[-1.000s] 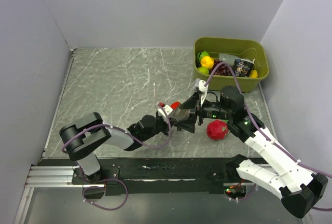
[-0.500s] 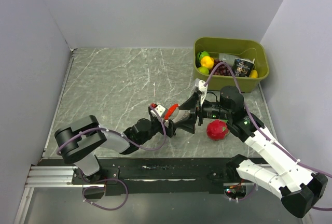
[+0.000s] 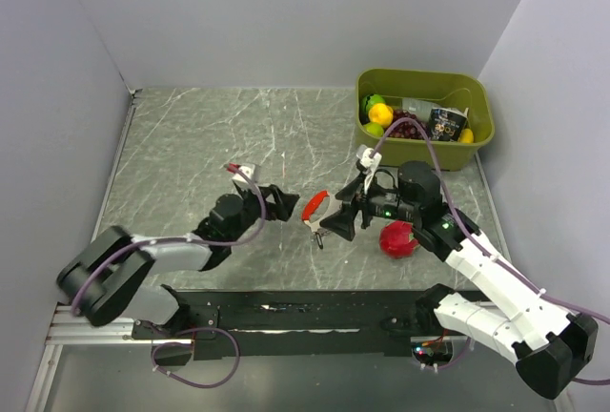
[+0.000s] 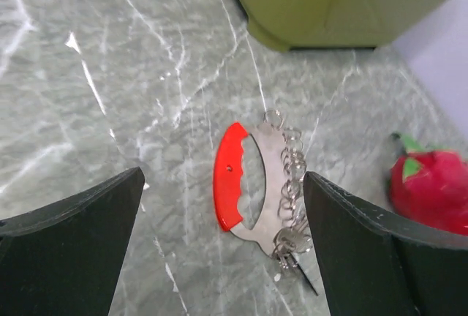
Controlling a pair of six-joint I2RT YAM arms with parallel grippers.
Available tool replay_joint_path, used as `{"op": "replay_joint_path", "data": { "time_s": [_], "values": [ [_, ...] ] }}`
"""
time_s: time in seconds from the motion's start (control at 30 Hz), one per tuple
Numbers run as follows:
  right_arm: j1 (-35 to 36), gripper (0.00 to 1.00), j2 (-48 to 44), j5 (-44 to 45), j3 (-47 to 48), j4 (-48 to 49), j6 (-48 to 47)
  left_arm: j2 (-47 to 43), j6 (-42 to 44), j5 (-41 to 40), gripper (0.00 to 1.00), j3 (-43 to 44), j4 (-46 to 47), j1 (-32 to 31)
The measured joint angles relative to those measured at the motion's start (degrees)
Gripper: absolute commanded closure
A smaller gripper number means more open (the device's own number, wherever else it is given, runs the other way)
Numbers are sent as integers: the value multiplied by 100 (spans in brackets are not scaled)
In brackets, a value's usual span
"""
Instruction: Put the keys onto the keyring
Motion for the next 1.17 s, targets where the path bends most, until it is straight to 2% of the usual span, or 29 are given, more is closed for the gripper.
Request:
{"op": "replay_joint_path", "data": {
  "time_s": [0.23, 0.43, 0.63, 0.87, 1.1, 1.17],
  "values": [
    [-354, 0, -81, 1764, -264, -310, 208, -1462, -546, 293, 4, 745, -2271, 949],
    [-678, 0, -592, 2717, -315, -444, 522, -2352, -833, -612, 4, 1648, -4175, 1117],
    [-713, 0, -1226, 3351, -385, -442, 730, -2643, -1008, -1471, 4, 2280, -5615, 1119],
    [-717, 0, -1880, 3536, -417, -442, 780, -3316, -1060, -1956, 4, 2334, -6330, 1119],
    [-717, 0, -2256, 3556, -474, -343, 654, -4214, -1040, -2321, 1, 2157, -6201, 1117],
    [-717, 0, -2343, 3595, -684, -116, 549, -4354, -1027, -2417, 4, 2017, -6092, 1119]
  ]
}}
